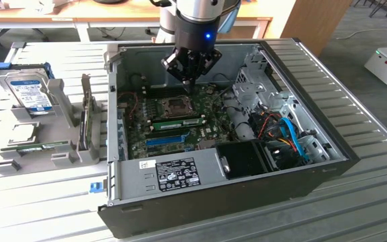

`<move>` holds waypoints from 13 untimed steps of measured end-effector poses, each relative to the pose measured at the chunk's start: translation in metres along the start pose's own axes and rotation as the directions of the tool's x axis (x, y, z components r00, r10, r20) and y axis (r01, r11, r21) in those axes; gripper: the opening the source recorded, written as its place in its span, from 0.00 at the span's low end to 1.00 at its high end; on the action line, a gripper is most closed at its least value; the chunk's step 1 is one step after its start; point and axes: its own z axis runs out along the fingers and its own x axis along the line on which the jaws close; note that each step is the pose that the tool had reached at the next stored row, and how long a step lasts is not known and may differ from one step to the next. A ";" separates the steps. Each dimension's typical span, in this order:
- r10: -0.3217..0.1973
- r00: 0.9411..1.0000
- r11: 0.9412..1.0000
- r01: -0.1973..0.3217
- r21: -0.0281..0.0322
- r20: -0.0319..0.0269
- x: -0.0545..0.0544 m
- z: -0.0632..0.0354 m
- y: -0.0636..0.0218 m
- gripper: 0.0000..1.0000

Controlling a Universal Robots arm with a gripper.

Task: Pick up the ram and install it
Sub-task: 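Press down the ram until it locks into place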

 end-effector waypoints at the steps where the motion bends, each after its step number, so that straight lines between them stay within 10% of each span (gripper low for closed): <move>1: 0.005 1.000 1.000 -0.005 0.000 0.000 0.000 0.0000 0.0000 0.11; 13: 0.087 0.996 0.996 -0.087 0.002 0.004 0.000 0.0001 0.0000 0.11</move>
